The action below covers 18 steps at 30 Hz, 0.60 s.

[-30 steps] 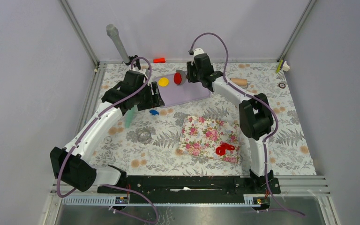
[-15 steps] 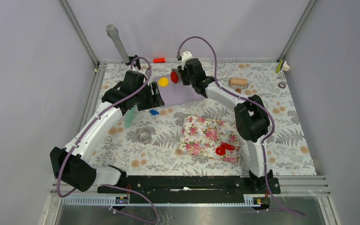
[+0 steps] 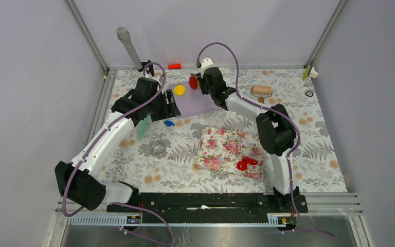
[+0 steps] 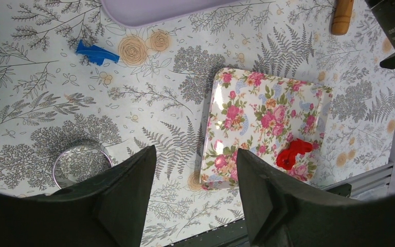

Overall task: Roll out the dumpling wrappers from the dough
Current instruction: Place the dumpling wrapper on the plate.

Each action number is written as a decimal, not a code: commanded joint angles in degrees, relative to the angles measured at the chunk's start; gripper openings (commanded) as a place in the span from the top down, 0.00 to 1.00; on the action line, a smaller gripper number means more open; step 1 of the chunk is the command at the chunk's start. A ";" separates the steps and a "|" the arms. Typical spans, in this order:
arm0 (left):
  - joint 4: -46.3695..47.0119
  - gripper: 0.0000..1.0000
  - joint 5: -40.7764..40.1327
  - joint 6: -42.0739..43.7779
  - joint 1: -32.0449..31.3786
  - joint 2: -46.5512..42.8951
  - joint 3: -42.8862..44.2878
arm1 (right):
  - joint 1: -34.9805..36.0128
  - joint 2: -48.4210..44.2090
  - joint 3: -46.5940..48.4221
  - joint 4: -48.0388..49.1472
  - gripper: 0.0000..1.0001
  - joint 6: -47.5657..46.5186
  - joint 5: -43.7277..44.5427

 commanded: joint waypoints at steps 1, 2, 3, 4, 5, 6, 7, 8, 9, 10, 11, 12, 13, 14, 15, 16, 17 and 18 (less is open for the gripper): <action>5.01 0.38 2.76 -1.40 0.58 0.54 -0.06 | 0.09 -3.31 0.47 3.38 1.00 3.19 -0.42; 6.73 0.40 4.02 -1.80 0.63 1.36 -0.25 | -0.23 -3.47 0.15 3.16 1.00 4.85 -1.05; 8.40 0.42 5.19 -2.38 0.67 2.47 -0.05 | -0.54 -3.77 -0.01 2.67 1.00 7.47 -1.65; 10.10 0.43 6.14 -3.21 0.74 3.37 0.24 | -1.03 -4.19 -0.21 2.29 1.00 9.77 -2.25; 11.57 0.44 6.83 -3.90 0.84 4.41 0.58 | -1.54 -4.65 -0.51 1.88 1.00 12.38 -2.78; 12.88 0.44 7.41 -4.45 0.89 5.45 0.98 | -1.99 -5.13 -0.99 1.77 1.00 14.83 -3.46; 13.97 0.46 7.82 -4.87 1.02 6.56 1.41 | -2.57 -5.52 -1.49 1.76 1.00 16.86 -4.22; 14.76 0.48 8.03 -5.54 1.15 7.79 1.83 | -3.04 -5.74 -1.82 1.68 1.00 19.33 -4.71; 15.73 0.50 8.32 -6.04 1.32 8.92 2.17 | -3.43 -5.77 -2.03 1.50 1.00 20.50 -4.67; 16.73 0.52 8.61 -6.47 1.52 10.26 2.44 | -3.78 -5.58 -2.04 1.15 1.00 21.49 -4.64; 18.14 0.55 8.75 -7.02 1.69 11.56 2.52 | -4.27 -5.12 -1.81 0.49 1.00 22.61 -5.02; 19.62 0.59 8.73 -7.73 1.87 12.63 2.73 | -4.82 -4.64 -1.42 -0.30 1.00 23.85 -5.58; 21.19 0.62 8.61 -8.47 2.05 13.89 2.84 | -5.43 -4.13 -1.36 -0.76 1.00 25.66 -6.38; 23.63 0.65 8.45 -9.18 2.15 15.63 3.13 | -6.08 -3.96 -1.55 -0.89 1.00 27.52 -7.19; 25.10 0.67 8.27 -9.57 2.17 16.89 3.74 | -6.76 -3.80 -1.97 -0.71 1.00 29.10 -8.24; 26.15 0.67 8.04 -9.83 2.17 18.58 4.72 | -7.24 -3.68 -2.47 -0.38 1.00 30.42 -8.95; 26.99 0.67 7.60 -10.09 2.17 20.17 5.85 | -7.59 -3.57 -2.80 -0.28 1.00 31.30 -9.41; 27.66 0.67 7.44 -10.17 2.22 22.00 7.25 | -7.74 -3.35 -2.84 -0.31 1.00 31.95 -9.83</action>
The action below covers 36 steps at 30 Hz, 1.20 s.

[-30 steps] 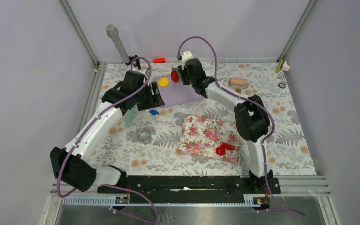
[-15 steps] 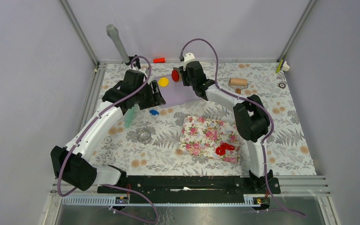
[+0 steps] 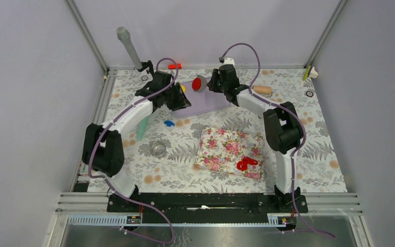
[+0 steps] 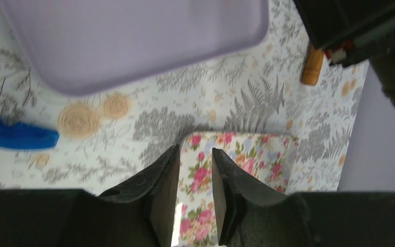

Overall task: Roll out the dumpling wrappers from the dough
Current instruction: Place the dumpling wrapper on the plate.

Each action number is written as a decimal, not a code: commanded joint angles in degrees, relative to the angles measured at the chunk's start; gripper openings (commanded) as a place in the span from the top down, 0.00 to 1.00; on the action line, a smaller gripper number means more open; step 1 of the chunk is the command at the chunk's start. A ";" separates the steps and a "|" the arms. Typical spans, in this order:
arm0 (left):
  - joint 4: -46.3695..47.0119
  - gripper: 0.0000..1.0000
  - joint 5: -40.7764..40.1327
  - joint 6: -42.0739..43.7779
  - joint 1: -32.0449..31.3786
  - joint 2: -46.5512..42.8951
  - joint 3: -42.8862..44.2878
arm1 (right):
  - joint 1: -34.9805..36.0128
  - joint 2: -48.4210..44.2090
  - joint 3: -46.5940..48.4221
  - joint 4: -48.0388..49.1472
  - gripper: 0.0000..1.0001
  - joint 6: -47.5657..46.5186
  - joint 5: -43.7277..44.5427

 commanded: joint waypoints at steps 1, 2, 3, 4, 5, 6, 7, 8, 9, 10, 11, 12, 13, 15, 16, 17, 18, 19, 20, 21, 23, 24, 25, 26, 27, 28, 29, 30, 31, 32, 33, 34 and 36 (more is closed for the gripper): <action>9.69 0.67 -0.46 -1.97 0.39 5.87 7.54 | -1.50 -1.84 -0.41 1.71 1.00 7.82 -3.47; 9.91 0.67 -1.30 -1.61 0.38 7.57 9.25 | -1.51 -1.60 -0.43 1.70 1.00 8.20 -3.75; 10.21 0.67 -1.88 -1.54 0.38 9.50 10.97 | -1.51 -1.40 -0.51 1.64 1.00 8.78 -4.03; 10.81 0.67 -2.10 -1.56 0.38 11.32 12.63 | -1.51 -1.25 -0.64 1.69 1.00 9.26 -4.35; 10.98 0.67 -2.19 -1.50 0.38 13.50 14.83 | -1.51 -1.08 -0.73 1.77 1.00 9.75 -4.42; 10.87 0.67 -1.94 -1.44 0.38 15.84 17.07 | -1.47 -0.97 -0.90 1.97 1.00 10.44 -4.42; 10.84 0.67 -1.40 -1.58 0.38 18.18 19.50 | -1.46 -0.93 -1.28 2.42 1.00 11.05 -5.81; 10.55 0.68 -0.85 -1.83 0.38 20.64 21.94 | -1.51 -0.79 -1.55 2.70 1.00 11.64 -6.27; 10.49 0.68 -0.17 -2.45 0.38 22.91 24.11 | -1.51 -0.62 -1.61 2.89 1.00 12.31 -6.58; 10.57 0.68 0.66 -2.79 0.38 25.16 26.20 | -1.49 -0.44 -1.63 2.95 1.00 12.45 -6.66; 11.09 0.69 1.50 -3.51 0.38 27.07 27.62 | -1.51 -0.22 -1.58 3.04 1.00 12.79 -6.79; 11.82 0.69 2.05 -3.93 0.38 28.68 28.87 | -1.51 -0.07 -1.54 3.17 1.00 12.95 -6.79; 12.41 0.69 2.19 -4.34 0.38 30.56 29.90 | -1.51 0.10 -1.49 3.31 1.00 13.12 -6.91; 13.08 0.69 2.22 -4.21 0.38 32.93 32.33 | -1.51 0.41 -1.25 3.28 1.00 13.22 -7.06; 12.65 0.69 1.65 -4.08 0.45 33.96 33.53 | -1.51 0.56 -1.20 3.28 1.00 13.33 -7.11; 12.67 0.70 1.30 -4.11 0.53 34.98 34.47 | -1.51 0.66 -1.09 3.33 1.00 13.51 -7.25; 12.91 0.71 1.28 -4.11 0.60 35.95 35.40 | -1.51 0.75 -1.05 3.39 1.00 13.65 -7.50; 12.98 0.72 1.23 -4.11 0.64 36.98 36.46 | -1.51 0.90 -1.14 3.53 1.00 13.87 -7.64; 13.04 0.72 1.25 -4.13 0.66 37.94 37.67 | -1.51 0.99 -1.29 3.67 1.00 14.05 -7.79; 13.00 0.72 1.31 -4.26 0.72 38.96 38.72 | -1.51 1.11 -1.38 3.90 1.00 14.18 -7.88; 13.06 0.72 0.92 -4.49 0.73 40.27 40.00 | -1.51 1.36 -1.55 4.09 1.00 14.21 -8.06; 13.48 0.72 0.67 -4.54 0.74 40.58 40.06 | -1.51 1.47 -1.64 4.09 1.00 14.26 -8.18; 13.79 0.71 0.27 -4.55 0.73 40.78 39.92 | -1.51 1.53 -1.61 4.15 1.00 14.29 -8.20; 14.06 0.71 -0.20 -4.55 0.73 40.89 39.76 | -1.53 1.56 -1.70 4.20 1.00 14.19 -8.28; 14.31 0.71 -0.56 -4.55 0.78 41.14 39.72 | -1.56 1.57 -1.81 4.29 1.00 14.11 -8.41; 14.66 0.71 -0.70 -4.55 0.80 41.31 39.70 | -1.59 1.61 -1.91 4.35 1.00 14.07 -8.58; 15.19 0.71 -0.81 -4.55 0.82 41.63 39.71 | -1.60 1.66 -1.91 4.42 1.00 13.98 -8.68; 15.70 0.71 -0.88 -4.63 0.82 41.90 39.75 | -1.60 1.72 -1.85 4.50 1.00 14.06 -8.77; 16.24 0.71 -1.02 -4.78 0.82 42.15 39.75 | -1.60 1.79 -1.90 4.58 1.00 14.13 -9.04; 16.89 0.71 -1.01 -5.00 0.86 42.53 39.80 | -1.68 1.87 -1.89 4.60 1.00 14.34 -9.20; 17.27 0.71 -1.12 -5.25 0.90 42.83 40.00 | -1.69 1.94 -1.96 4.74 1.00 14.37 -9.31; 17.51 0.71 -1.08 -5.44 0.84 43.27 40.48 | -1.69 2.00 -2.00 4.77 1.00 14.49 -9.49; 17.60 0.71 -1.45 -5.60 0.85 43.92 41.11 | -1.71 2.07 -2.10 4.94 1.00 14.69 -9.80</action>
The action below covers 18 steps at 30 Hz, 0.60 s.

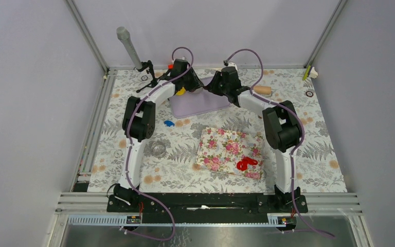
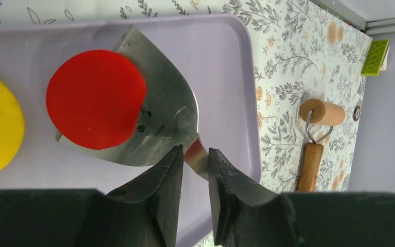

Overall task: Roll out the dumpling wrappers from the dough
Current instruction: Place the dumpling wrapper on the plate.

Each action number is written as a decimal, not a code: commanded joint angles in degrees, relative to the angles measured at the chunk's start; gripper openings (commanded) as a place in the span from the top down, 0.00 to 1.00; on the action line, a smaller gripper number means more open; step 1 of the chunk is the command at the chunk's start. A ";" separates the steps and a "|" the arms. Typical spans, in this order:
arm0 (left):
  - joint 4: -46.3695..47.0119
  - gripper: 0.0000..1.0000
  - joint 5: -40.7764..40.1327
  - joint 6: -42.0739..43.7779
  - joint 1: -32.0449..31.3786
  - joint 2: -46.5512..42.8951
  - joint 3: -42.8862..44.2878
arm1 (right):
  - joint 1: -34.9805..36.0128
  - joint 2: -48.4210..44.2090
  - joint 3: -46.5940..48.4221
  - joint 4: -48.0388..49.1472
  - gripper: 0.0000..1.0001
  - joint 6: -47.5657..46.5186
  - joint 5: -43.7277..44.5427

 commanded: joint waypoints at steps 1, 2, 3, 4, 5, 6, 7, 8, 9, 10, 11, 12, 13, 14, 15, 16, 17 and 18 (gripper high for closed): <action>4.86 0.71 -1.20 -1.22 -0.20 1.84 3.72 | 0.51 0.71 -0.08 3.62 1.00 1.14 -2.60; 5.15 0.71 -1.29 -1.31 -0.20 2.09 3.85 | 0.46 0.64 -0.25 3.94 1.00 1.24 -2.80; 5.26 0.71 -1.32 -1.32 -0.21 2.45 4.00 | 0.45 0.59 -0.46 4.03 1.00 1.39 -2.91; 5.17 0.71 -1.42 -1.32 -0.21 2.72 4.27 | 0.50 0.52 -0.42 4.04 1.00 1.42 -2.92; 4.93 0.71 -1.62 -1.30 -0.21 3.07 4.67 | 0.50 0.50 -0.50 4.04 1.00 1.46 -2.93; 4.59 0.71 -1.84 -1.20 -0.21 3.33 5.05 | 0.46 0.42 -0.51 4.04 1.00 1.53 -2.93; 4.24 0.71 -2.25 -1.09 -0.21 3.59 5.35 | 0.45 0.35 -0.50 4.11 1.00 1.54 -2.97; 4.15 0.71 -2.60 -1.00 -0.21 3.79 5.33 | 0.45 0.33 -0.55 4.12 1.00 1.55 -3.07; 4.03 0.71 -2.85 -0.91 -0.21 4.03 5.45 | 0.45 0.20 -0.61 4.19 1.00 1.60 -3.21; 3.79 0.71 -3.16 -0.89 -0.21 4.29 5.61 | 0.43 0.11 -0.75 4.35 1.00 1.61 -3.31; 3.51 0.71 -3.59 -0.70 -0.21 4.55 5.73 | 0.45 -0.05 -0.84 4.38 1.00 1.70 -3.36; 3.30 0.71 -3.95 -0.56 -0.21 4.83 5.78 | 0.45 -0.17 -0.96 4.39 1.00 1.73 -3.36; 3.19 0.71 -4.24 -0.54 -0.21 5.04 5.85 | 0.45 -0.31 -1.18 4.39 1.00 1.71 -3.37; 3.19 0.71 -4.34 -0.47 -0.21 5.20 5.90 | 0.46 -0.46 -1.30 4.39 1.00 1.75 -3.32; 3.18 0.71 -4.52 -0.45 -0.21 5.39 6.00 | 0.38 -0.59 -1.52 4.46 1.00 1.62 -3.28; 3.11 0.71 -4.74 -0.37 -0.21 5.55 6.07 | 0.37 -0.75 -1.72 4.47 1.00 1.71 -3.21; 3.09 0.71 -4.90 -0.31 -0.21 5.68 6.22 | 0.41 -0.93 -1.94 4.52 1.00 1.72 -3.19; 2.97 0.71 -5.09 -0.23 -0.21 5.81 6.28 | 0.29 -1.06 -2.23 4.56 1.00 1.66 -3.19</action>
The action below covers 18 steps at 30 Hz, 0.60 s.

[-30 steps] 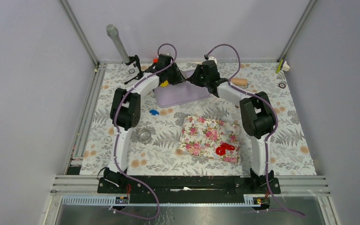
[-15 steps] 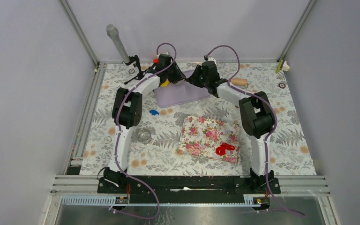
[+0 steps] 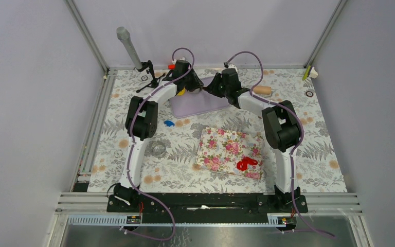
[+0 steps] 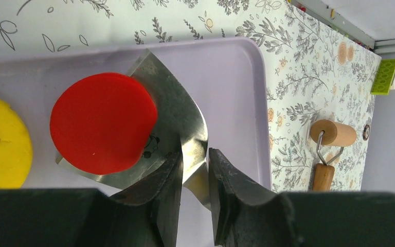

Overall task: Roll out the dumpling wrappers from the dough
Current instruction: Place the dumpling wrapper on the plate.

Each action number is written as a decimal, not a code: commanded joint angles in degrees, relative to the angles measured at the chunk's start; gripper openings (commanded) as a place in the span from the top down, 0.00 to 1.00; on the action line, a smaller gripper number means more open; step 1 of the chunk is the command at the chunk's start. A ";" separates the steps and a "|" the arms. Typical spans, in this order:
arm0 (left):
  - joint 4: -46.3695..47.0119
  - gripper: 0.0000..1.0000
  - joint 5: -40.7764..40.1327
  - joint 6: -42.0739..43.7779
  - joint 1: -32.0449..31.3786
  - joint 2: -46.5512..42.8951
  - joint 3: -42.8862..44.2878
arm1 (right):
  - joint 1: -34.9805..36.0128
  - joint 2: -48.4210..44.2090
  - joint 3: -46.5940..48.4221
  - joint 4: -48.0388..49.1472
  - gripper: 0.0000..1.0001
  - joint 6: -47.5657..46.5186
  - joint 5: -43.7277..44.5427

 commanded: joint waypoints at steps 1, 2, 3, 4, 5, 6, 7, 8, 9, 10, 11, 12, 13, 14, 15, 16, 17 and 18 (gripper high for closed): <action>0.98 0.71 -2.38 0.74 -0.16 1.69 2.97 | 0.30 -1.73 -1.07 2.87 1.00 0.28 -1.90; 0.70 0.71 -2.71 0.92 -0.09 1.86 3.25 | 0.19 -1.92 -1.35 3.00 1.00 0.22 -1.90; 0.49 0.71 -2.84 1.08 -0.08 2.03 3.43 | 0.11 -2.07 -1.71 3.09 1.00 0.35 -1.90; 0.31 0.71 -3.02 1.21 -0.08 2.13 3.66 | 0.00 -2.23 -1.97 3.16 1.00 0.35 -1.90; 0.29 0.71 -3.09 1.24 -0.08 2.21 3.80 | -0.08 -2.46 -2.23 3.28 1.00 0.40 -1.90; 0.26 0.71 -3.13 1.31 -0.01 2.30 3.88 | -0.14 -2.63 -2.42 3.30 1.00 0.28 -1.90; 0.23 0.71 -3.23 1.29 0.05 2.35 3.93 | -0.20 -2.76 -2.69 3.30 1.00 0.17 -1.98; 0.30 0.71 -3.46 1.25 0.09 2.36 3.96 | -0.31 -2.89 -2.92 3.30 1.00 -0.01 -1.91; 0.31 0.71 -3.43 1.29 0.14 2.43 3.97 | -0.40 -3.04 -3.13 3.30 1.00 -0.09 -1.90; 0.20 0.71 -3.46 1.33 0.18 2.52 4.02 | -0.51 -3.27 -3.37 3.30 1.00 -0.11 -1.93; 0.23 0.71 -3.51 1.41 0.19 2.57 4.05 | -0.60 -3.55 -3.64 3.30 1.00 -0.18 -1.90; 0.19 0.72 -3.58 1.46 0.26 2.60 4.08 | -0.70 -3.80 -3.93 3.30 1.00 -0.23 -1.90; 0.13 0.72 -3.61 1.50 0.27 2.66 4.09 | -0.78 -4.05 -4.24 3.41 1.00 -0.28 -1.90; 0.01 0.72 -3.62 1.51 0.35 2.63 4.02 | -0.86 -4.26 -4.44 3.47 1.00 -0.34 -1.88; 0.00 0.72 -3.62 1.51 0.44 2.69 4.02 | -0.96 -4.55 -4.63 3.48 1.00 -0.39 -1.82; -0.07 0.72 -3.71 1.44 0.57 2.71 4.07 | -1.02 -4.69 -4.81 3.46 1.00 -0.48 -1.81; -0.09 0.72 -3.82 1.36 0.62 2.76 3.97 | -1.12 -4.82 -4.97 3.47 1.00 -0.53 -1.74; -0.09 0.72 -3.79 1.34 0.70 2.79 3.93 | -1.15 -4.99 -5.14 3.52 1.00 -0.67 -1.71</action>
